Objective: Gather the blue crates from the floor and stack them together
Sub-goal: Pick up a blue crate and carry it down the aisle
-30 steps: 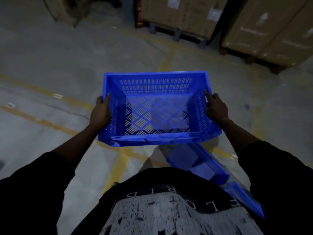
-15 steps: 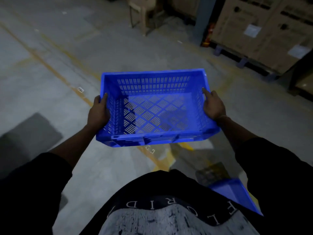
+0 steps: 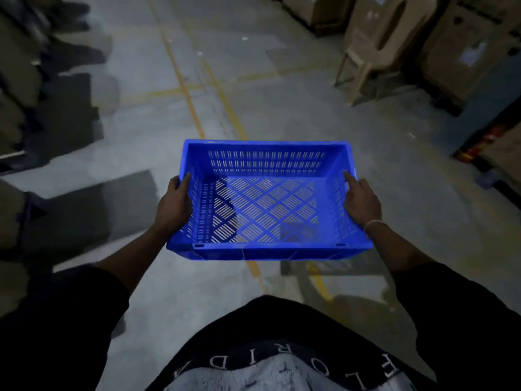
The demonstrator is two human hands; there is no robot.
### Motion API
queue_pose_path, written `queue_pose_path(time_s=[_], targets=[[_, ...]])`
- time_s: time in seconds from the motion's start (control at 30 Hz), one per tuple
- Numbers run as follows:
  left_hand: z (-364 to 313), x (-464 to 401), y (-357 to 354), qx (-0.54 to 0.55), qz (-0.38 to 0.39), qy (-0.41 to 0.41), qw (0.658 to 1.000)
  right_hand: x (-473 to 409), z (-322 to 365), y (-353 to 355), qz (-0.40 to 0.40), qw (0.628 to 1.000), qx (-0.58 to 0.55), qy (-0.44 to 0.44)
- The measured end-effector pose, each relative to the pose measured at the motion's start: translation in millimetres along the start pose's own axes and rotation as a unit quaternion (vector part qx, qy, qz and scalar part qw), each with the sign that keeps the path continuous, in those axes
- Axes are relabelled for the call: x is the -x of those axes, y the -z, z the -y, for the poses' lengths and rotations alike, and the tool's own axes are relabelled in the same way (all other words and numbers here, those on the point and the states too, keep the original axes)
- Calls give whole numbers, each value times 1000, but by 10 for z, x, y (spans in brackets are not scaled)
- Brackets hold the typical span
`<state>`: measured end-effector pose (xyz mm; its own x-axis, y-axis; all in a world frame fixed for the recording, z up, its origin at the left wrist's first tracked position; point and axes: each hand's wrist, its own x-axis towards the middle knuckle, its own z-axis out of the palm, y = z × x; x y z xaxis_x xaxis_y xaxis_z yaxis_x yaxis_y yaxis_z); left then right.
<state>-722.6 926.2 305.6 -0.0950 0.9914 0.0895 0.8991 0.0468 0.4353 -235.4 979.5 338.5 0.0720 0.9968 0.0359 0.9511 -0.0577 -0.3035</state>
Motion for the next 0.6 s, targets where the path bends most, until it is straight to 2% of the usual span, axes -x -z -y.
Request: queue_pose_path(time_s=[0.37,0.6], targets=[[844,-1186,413,22,-74,89,993,-2240,1487,-339,35,992,13,117],[2045,-2390,638,36,-70,83,993,-3508,2748,-962,36,989,7,145]])
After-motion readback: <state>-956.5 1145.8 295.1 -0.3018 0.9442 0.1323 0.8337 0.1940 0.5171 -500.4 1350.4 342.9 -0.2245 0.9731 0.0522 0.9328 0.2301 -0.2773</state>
